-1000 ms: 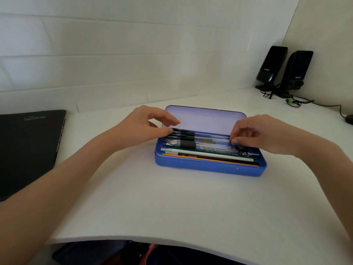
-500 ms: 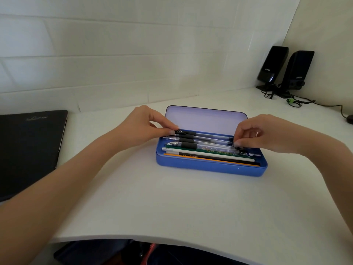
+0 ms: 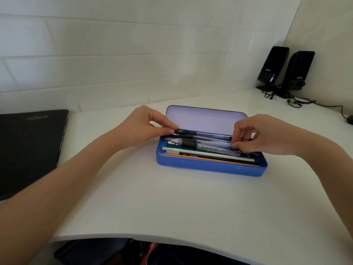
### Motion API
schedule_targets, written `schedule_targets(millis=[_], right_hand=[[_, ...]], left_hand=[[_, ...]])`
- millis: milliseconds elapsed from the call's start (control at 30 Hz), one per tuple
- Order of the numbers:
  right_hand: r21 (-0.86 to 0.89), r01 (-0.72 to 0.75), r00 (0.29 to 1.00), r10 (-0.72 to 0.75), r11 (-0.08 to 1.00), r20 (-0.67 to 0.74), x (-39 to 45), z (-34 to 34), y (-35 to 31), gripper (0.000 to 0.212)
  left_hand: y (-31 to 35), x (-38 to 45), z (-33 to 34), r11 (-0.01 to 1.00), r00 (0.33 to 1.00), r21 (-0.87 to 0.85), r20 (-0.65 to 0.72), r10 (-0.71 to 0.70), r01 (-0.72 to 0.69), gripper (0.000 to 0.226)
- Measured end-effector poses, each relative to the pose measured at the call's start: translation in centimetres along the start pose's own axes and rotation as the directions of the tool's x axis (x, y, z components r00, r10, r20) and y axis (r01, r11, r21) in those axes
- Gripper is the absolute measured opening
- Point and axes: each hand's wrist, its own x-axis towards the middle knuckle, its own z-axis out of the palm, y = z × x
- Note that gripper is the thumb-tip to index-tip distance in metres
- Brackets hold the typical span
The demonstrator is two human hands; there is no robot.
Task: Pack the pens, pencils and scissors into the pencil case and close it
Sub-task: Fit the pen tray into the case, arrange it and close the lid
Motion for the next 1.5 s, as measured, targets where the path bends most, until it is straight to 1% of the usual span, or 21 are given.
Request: schedule_targets(millis=[100, 300, 433, 600, 700, 833, 967, 1100, 1233, 1367, 1433, 1500], right_hand=[[-0.002, -0.021, 0.999, 0.021, 1.0, -0.038, 0.0, 0.0, 0.0, 0.013], [-0.005, -0.046, 0.999, 0.046, 0.999, -0.015, 0.2, 0.4, -0.1, 0.016], [-0.01, -0.069, 0.997, 0.069, 0.998, -0.042, 0.2, 0.5, -0.3, 0.024], [-0.007, -0.051, 0.997, 0.05, 0.999, -0.051, 0.3, 0.9, -0.5, 0.026], [0.001, -0.05, 0.999, 0.05, 0.999, -0.023, 0.1, 0.3, -0.4, 0.025], [0.045, -0.087, 0.996, 0.086, 0.995, 0.04, -0.5, -0.8, -0.4, 0.023], [0.102, -0.04, 0.996, 0.032, 0.994, 0.083, -0.5, -0.6, -1.1, 0.018], [0.14, 0.012, 0.995, -0.026, 0.99, 0.097, -0.5, 0.1, -1.5, 0.019], [0.095, 0.065, 0.996, -0.071, 0.993, 0.054, -0.2, 1.1, -1.9, 0.006], [0.067, 0.056, 0.996, -0.051, 0.996, -0.068, -0.1, 0.7, -1.8, 0.009], [0.055, 0.043, 0.996, -0.038, 0.998, -0.078, -0.2, 0.2, -1.5, 0.011], [0.044, 0.042, 0.998, -0.04, 0.998, -0.058, -0.2, 0.2, -1.2, 0.01]], left_hand=[[0.0, 0.1, 0.0, 1.0, 1.0, -0.005, 0.007, 0.001, -0.001, 0.014], [0.0, 0.0, -0.1, 1.0, 1.0, -0.014, 0.02, 0.003, -0.002, 0.014], [0.3, -0.2, -0.2, 0.999, 0.998, -0.03, 0.055, -0.019, 0.021, 0.012], [0.9, -0.6, -0.2, 0.999, 0.997, -0.034, 0.076, -0.031, 0.033, 0.021], [0.8, -0.5, -0.2, 0.998, 0.997, -0.046, 0.076, -0.029, 0.032, 0.022], [0.7, -0.5, -0.2, 0.999, 0.998, -0.044, 0.067, -0.013, 0.016, 0.021], [0.5, -0.5, -0.1, 0.999, 0.998, -0.033, 0.056, 0.001, 0.001, 0.023], [0.5, -0.5, -0.1, 0.999, 0.999, -0.033, 0.051, 0.003, -0.002, 0.022], [0.5, -0.5, -0.2, 0.999, 0.999, -0.044, 0.049, 0.0, 0.003, 0.021], [0.4, -0.4, -0.2, 0.999, 0.998, -0.043, 0.057, 0.005, -0.003, 0.022], [0.4, -0.4, -0.2, 0.999, 0.998, -0.042, 0.062, 0.005, -0.003, 0.022], [0.4, -0.4, -0.2, 0.999, 0.998, -0.038, 0.063, 0.006, -0.004, 0.022]])
